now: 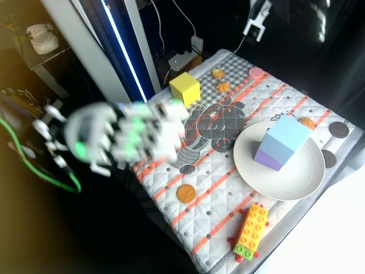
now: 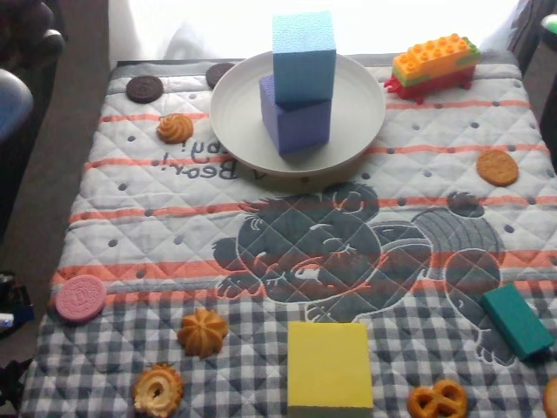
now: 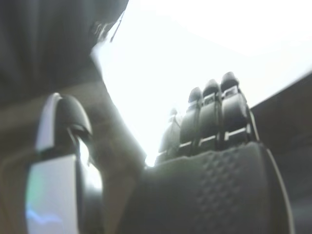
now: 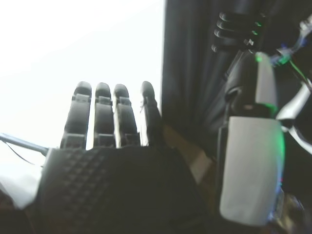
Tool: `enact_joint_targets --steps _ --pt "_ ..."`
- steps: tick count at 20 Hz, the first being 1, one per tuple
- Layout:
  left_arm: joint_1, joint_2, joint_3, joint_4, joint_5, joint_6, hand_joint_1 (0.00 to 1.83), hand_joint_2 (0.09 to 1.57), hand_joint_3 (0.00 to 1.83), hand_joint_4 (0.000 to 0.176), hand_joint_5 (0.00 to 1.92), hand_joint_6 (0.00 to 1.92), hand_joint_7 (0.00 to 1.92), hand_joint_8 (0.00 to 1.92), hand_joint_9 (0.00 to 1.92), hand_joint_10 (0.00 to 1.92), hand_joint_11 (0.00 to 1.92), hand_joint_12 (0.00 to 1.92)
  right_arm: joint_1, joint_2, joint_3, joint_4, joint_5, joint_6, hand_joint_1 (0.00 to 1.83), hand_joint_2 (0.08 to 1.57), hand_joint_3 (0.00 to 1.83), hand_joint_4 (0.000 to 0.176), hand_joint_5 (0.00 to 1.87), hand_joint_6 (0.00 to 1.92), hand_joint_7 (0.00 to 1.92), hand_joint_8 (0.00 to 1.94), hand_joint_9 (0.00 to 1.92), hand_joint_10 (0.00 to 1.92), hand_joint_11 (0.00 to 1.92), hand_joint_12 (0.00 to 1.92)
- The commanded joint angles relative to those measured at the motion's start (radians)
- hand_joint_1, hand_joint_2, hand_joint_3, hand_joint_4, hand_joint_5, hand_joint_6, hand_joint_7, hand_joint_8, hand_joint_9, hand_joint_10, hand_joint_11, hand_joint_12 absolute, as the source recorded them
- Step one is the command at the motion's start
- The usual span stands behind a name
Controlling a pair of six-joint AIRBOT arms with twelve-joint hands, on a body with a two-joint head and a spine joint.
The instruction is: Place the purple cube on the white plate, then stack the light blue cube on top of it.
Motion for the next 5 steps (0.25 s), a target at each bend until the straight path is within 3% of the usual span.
enact_joint_targets --steps 1,2,3,4,5 --pt "-0.010 -0.008 0.010 0.000 -0.143 -0.048 0.22 1.17 0.01 0.055 0.38 0.21 0.09 0.00 0.08 0.00 0.00 0.50 0.012 -0.002 -0.002 0.022 0.128 -0.003 0.77 1.12 0.00 0.097 0.37 0.02 0.02 0.00 0.01 0.00 0.00 0.00" --pt "-0.017 -0.016 0.020 0.010 -0.143 -0.071 0.13 1.27 0.04 0.058 0.19 0.07 0.05 0.00 0.06 0.00 0.00 0.29 0.016 -0.003 -0.003 0.009 0.128 -0.003 0.71 1.07 0.00 0.101 0.33 0.00 0.00 0.00 0.00 0.00 0.02 0.01" --pt "-0.030 -0.021 0.026 0.025 -0.143 -0.084 0.21 1.31 0.03 0.000 0.29 0.05 0.07 0.00 0.09 0.01 0.00 0.17 0.028 -0.002 -0.003 -0.007 0.128 -0.003 0.74 1.05 0.00 0.141 0.31 0.00 0.00 0.00 0.00 0.00 0.00 0.00" --pt "-0.045 -0.021 0.025 0.043 -0.143 -0.086 0.26 1.21 0.00 0.074 0.24 0.01 0.06 0.00 0.04 0.00 0.00 0.03 0.044 0.003 -0.005 -0.024 0.128 -0.005 0.56 1.00 0.00 0.106 0.30 0.00 0.04 0.00 0.01 0.00 0.00 0.37" --pt "-0.064 -0.019 0.024 0.065 -0.144 -0.086 0.20 1.32 0.00 0.141 0.29 0.06 0.01 0.00 0.06 0.00 0.00 0.63 0.059 0.009 -0.010 -0.038 0.129 -0.020 0.48 0.99 0.00 0.055 0.23 0.00 0.03 0.00 0.00 0.00 0.00 0.14"
